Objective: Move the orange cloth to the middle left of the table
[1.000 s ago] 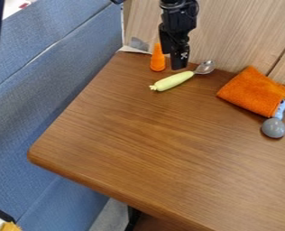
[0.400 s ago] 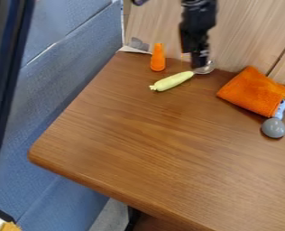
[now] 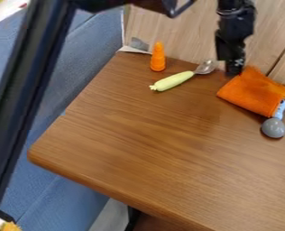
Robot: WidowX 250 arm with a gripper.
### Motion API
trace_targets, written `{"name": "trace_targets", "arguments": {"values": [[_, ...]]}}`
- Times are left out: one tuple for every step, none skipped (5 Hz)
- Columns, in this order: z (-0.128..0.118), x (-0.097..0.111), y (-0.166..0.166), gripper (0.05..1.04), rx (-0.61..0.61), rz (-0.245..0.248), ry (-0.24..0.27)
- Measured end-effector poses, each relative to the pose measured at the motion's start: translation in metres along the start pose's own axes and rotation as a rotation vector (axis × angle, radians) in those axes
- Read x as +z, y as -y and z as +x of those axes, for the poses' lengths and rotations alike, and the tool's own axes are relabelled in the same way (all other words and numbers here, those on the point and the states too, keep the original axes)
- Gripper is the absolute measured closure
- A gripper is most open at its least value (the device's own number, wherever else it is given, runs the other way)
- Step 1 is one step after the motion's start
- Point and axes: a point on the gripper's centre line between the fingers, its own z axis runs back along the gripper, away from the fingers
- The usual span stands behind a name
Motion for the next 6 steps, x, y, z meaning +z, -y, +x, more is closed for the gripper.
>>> {"name": "trace_targets", "arguments": {"values": [[0.012,-0.024,0.012,0.083,-0.032,-0.024,0.0],[0.011,-0.047,0.01,0.083,-0.027,-0.029,-0.018],[0.016,-0.058,0.013,0.083,-0.04,-0.012,-0.036],[0.016,-0.06,0.01,0.083,-0.035,0.005,-0.059],[0.006,-0.062,0.011,0.083,-0.021,0.026,-0.099],[-0.018,-0.056,0.01,0.083,0.022,0.049,-0.151]]}}
